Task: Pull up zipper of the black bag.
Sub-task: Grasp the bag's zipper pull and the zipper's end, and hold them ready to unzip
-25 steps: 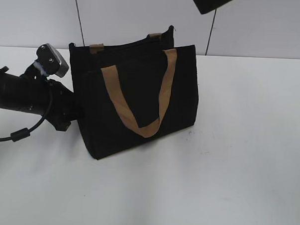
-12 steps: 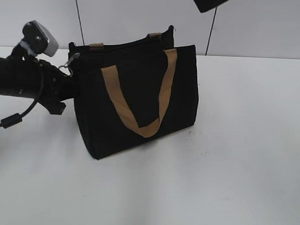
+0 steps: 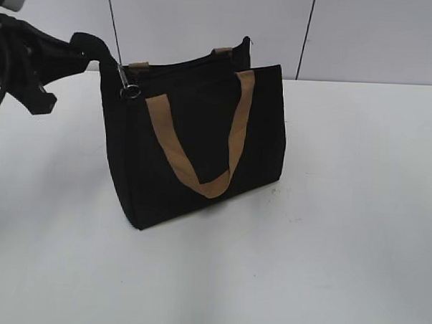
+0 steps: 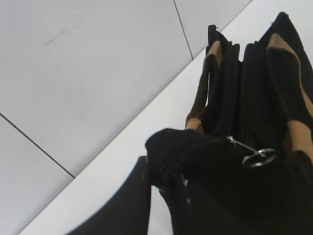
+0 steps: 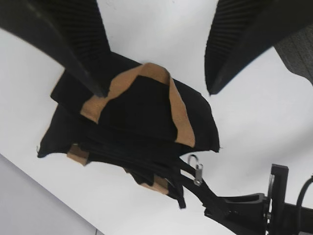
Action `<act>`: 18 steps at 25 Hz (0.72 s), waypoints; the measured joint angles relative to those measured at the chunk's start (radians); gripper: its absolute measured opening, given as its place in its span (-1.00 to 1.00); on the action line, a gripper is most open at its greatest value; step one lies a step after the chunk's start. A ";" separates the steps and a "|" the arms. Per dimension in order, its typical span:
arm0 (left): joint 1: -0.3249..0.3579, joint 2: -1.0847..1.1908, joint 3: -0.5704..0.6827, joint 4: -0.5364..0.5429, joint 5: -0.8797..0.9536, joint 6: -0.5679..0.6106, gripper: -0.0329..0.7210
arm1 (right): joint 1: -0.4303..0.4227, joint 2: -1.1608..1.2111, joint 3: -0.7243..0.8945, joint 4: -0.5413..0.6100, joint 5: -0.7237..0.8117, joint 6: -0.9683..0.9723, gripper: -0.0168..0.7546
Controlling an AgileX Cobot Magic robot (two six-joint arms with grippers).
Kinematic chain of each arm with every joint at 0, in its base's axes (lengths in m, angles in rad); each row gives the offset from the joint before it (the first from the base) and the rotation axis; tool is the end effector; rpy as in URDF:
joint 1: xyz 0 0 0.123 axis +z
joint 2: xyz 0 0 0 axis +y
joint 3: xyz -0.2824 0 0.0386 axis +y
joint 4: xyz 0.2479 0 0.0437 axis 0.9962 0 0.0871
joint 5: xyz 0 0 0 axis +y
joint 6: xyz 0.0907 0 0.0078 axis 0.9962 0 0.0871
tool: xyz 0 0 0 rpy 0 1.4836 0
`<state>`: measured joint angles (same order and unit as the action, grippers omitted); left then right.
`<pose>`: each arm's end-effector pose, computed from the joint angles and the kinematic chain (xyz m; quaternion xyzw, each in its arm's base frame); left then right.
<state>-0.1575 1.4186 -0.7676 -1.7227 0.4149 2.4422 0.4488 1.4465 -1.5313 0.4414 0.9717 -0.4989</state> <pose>0.2830 -0.0818 0.2527 0.4465 0.7207 -0.0328 0.5293 0.2642 0.1629 0.4143 -0.3713 0.8257 0.2047 0.3722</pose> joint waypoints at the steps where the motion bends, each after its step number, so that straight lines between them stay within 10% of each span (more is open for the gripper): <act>1: 0.000 -0.020 0.000 0.000 0.000 0.000 -0.73 | 0.000 0.003 0.000 0.023 -0.008 -0.010 0.25; 18: -0.002 -0.138 0.002 -0.002 0.000 0.000 -0.73 | 0.001 0.147 -0.001 0.388 -0.077 -0.564 0.13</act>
<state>-0.1598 1.2810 -0.7657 -1.7245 0.4144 2.4422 0.4502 1.5935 -1.5325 0.8290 0.8947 -1.0630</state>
